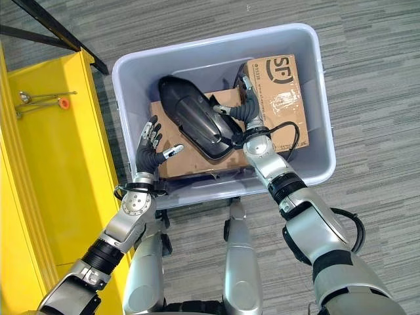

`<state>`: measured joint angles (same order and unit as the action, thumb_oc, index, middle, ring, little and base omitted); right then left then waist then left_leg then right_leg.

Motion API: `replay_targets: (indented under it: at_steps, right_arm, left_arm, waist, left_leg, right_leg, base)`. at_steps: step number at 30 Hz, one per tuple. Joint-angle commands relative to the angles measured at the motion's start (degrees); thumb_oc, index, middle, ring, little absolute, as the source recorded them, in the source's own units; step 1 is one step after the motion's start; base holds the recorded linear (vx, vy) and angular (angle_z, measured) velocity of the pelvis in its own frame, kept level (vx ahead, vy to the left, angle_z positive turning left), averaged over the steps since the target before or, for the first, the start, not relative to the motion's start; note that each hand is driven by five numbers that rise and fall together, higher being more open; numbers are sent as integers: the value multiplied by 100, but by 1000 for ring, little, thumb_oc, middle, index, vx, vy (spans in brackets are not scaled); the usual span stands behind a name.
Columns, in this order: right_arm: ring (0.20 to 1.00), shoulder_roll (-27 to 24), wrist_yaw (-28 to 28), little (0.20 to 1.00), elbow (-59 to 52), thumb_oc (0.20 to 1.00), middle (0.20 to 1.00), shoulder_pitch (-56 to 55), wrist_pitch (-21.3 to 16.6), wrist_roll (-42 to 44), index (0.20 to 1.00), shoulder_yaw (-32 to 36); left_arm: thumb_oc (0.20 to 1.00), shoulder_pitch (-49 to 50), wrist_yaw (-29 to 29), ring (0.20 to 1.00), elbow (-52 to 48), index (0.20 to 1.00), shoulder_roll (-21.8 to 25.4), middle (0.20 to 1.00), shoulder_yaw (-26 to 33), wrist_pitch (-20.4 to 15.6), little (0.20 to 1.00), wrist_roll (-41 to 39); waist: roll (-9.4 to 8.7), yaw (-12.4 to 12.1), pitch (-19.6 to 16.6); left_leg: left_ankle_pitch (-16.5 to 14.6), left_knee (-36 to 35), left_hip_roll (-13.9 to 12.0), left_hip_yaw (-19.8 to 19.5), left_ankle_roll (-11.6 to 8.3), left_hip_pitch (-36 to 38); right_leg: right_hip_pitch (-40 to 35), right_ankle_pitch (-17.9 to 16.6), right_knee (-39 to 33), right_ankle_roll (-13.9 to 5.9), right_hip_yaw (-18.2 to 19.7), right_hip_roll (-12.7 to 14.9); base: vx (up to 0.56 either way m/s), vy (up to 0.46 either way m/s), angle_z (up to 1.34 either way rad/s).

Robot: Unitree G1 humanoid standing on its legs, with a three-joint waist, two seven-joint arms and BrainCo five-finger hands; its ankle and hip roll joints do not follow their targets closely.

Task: Move parts from the plastic box to the shelf.

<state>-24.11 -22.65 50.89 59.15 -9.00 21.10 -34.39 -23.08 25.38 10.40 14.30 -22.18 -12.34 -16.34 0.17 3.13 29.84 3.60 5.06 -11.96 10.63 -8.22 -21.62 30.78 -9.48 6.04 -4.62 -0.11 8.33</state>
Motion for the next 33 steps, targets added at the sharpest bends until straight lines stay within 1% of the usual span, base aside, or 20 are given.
replay_targets:
  at_steps: [1,2,5,6,7,9,10,11,12,13,14,15,16,19,21,25,27,29,31,33]
  right_arm:
    - [1000,-240,150,1000,347,1000,1000,850,-102,11,1000,113]
    - [1000,-241,154,1000,354,1000,1000,855,-106,15,1000,111]
    - [1000,-344,274,1000,928,1000,1000,991,-114,416,1000,255]
    - [1000,-369,371,1000,1246,1000,1000,1010,-123,875,1000,460]
    - [1000,-371,377,1000,1254,1000,1000,1014,-128,881,1000,461]
    - [1000,-378,423,1000,1774,1000,1000,1020,-128,1385,1000,815]
    - [1000,-380,428,1000,1780,1000,1000,1023,-131,1388,1000,816]
    - [1000,-336,453,1000,1999,1000,1000,942,-137,1636,1000,1025]
    - [1000,-338,456,1000,2002,1000,1000,943,-138,1638,1000,1027]
    - [1000,-306,448,1000,2080,1000,1000,887,-138,1730,1000,1140]
    - [1000,-208,445,1000,2175,1000,1000,737,-174,2037,1000,1393]
    - [1000,-209,446,1000,2174,1000,1000,732,-175,2039,1000,1397]
    - [1000,-7,536,1000,2213,1000,1000,502,-301,2765,1000,1757]
    - [1000,110,596,1000,2248,1000,1000,352,-321,2844,1000,1837]
    - [1000,373,722,1000,2090,1000,1000,49,-402,3139,1000,1926]
    - [1000,617,821,1000,1880,1000,1000,-229,-470,3259,1000,1877]
    - [1000,786,922,1000,1555,1000,1000,-478,-497,3173,1000,1707]
    - [1000,819,938,1000,1424,1000,1000,-530,-521,3157,1000,1668]
    - [1000,863,939,1000,1057,1000,1000,-607,-594,3021,1000,1526]
    - [1000,894,947,1000,962,1000,1000,-636,-638,3114,1000,1541]
  left_arm:
    - [1000,5,-39,1000,-655,1000,168,1000,-244,-447,1000,41]
    - [1000,3,-39,1000,-655,1000,167,1000,-244,-446,1000,40]
    - [1000,-13,-78,1000,-651,1000,171,1000,-297,-466,1000,-40]
    - [1000,-20,-119,1000,-626,1000,150,1000,-338,-448,1000,-96]
    - [1000,-22,-119,1000,-625,1000,151,1000,-341,-449,1000,-97]
    - [1000,-40,-171,1000,-604,1000,119,1000,-412,-439,1000,-214]
    - [1000,-42,-171,1000,-603,1000,120,1000,-415,-440,1000,-215]
    - [1000,-78,-199,1000,-586,1000,91,1000,-482,-429,1000,-283]
    - [1000,-79,-199,1000,-585,1000,91,1000,-485,-430,1000,-284]
    - [1000,-94,-213,1000,-550,1000,77,1000,-515,-415,1000,-301]
    - [1000,-158,-232,1000,-463,1000,12,1000,-585,-373,1000,-323]
    - [1000,-159,-232,1000,-459,1000,13,1000,-590,-376,1000,-323]
    - [1000,-233,-218,1000,-345,1000,-78,1000,-640,-332,1000,-356]
    - [1000,-290,-239,1000,-257,1000,-102,1000,-676,-307,1000,-367]
    - [1000,-308,-248,1000,-242,1000,-130,1000,-697,-283,1000,-357]
    - [1000,-330,-230,1000,-200,1000,-151,1000,-685,-267,1000,-342]
    - [1000,-308,-208,1000,-161,1000,-166,1000,-637,-254,1000,-333]
    - [1000,-290,-195,1000,-167,1000,-159,1000,-612,-259,1000,-331]
    - [1000,-243,-175,1000,-213,1000,-147,1000,-557,-272,1000,-327]
    - [1000,-232,-164,1000,-224,1000,-151,1000,-544,-269,1000,-319]
  waist:
    - [110,-181,-5]
    - [112,-181,-5]
    - [186,-241,-5]
    - [235,-276,-5]
    - [235,-279,-5]
    - [314,-330,-5]
    - [314,-333,-5]
    - [369,-358,-5]
    - [369,-361,-5]
    - [389,-365,-5]
    - [425,-376,-5]
    - [425,-379,-5]
    - [479,-384,-5]
    - [509,-398,-5]
    - [526,-394,-5]
    - [515,-369,-5]
    - [478,-327,-5]
    - [460,-313,-5]
    - [394,-275,-5]
    - [378,-265,-5]
  left_leg:
    - [-249,442,150,-44,259,-232]
    - [-250,444,149,-44,258,-236]
    - [-241,464,155,-60,265,-320]
    - [-241,472,168,-63,273,-350]
    - [-242,474,168,-63,273,-352]
    - [-247,496,175,-85,281,-383]
    - [-248,498,175,-85,280,-384]
    - [-255,503,186,-96,286,-379]
    - [-255,503,186,-96,286,-379]
    - [-259,498,190,-103,290,-374]
    - [-265,497,195,-121,297,-371]
    - [-266,497,195,-122,297,-369]
    - [-282,503,207,-134,311,-353]
    - [-289,507,216,-141,314,-338]
    - [-300,531,222,-142,325,-348]
    - [-304,539,229,-141,328,-349]
    - [-304,571,221,-139,332,-392]
    - [-304,572,223,-138,327,-404]
    - [-307,584,219,-135,322,-444]
    - [-314,595,223,-139,322,-452]
  right_leg:
    - [594,1127,1581,-71,-98,107]
    - [597,1127,1583,-70,-98,106]
    - [698,1131,1629,-76,-96,113]
    - [738,1140,1653,-74,-106,118]
    - [740,1141,1654,-73,-106,117]
    - [763,1171,1690,-76,-117,140]
    - [764,1172,1691,-76,-118,139]
    - [772,1184,1717,-77,-127,150]
    - [772,1184,1718,-77,-127,150]
    - [774,1189,1719,-78,-133,155]
    - [761,1197,1718,-87,-155,180]
    - [758,1198,1717,-88,-157,180]
    - [749,1211,1727,-91,-170,200]
    - [732,1222,1736,-90,-163,210]
    - [743,1224,1761,-85,-156,220]
    - [756,1227,1776,-72,-149,220]
    - [781,1210,1782,-62,-146,226]
    - [789,1206,1780,-59,-148,225]
    - [813,1186,1763,-57,-148,221]
    - [812,1189,1765,-55,-151,222]
  base:
    - [-5,0,3]
    - [0,0,0]
    - [0,0,0]
    - [0,0,0]
    - [0,0,0]
    - [0,0,0]
    - [0,0,0]
    - [5,13,3]
    - [8,18,5]
    - [11,14,5]
    - [11,15,5]
    - [24,26,5]
    - [16,16,3]
    - [12,21,2]
    - [0,0,0]
    - [1,8,2]
    - [0,0,0]
    - [0,0,0]
    - [0,0,0]
    - [0,0,0]
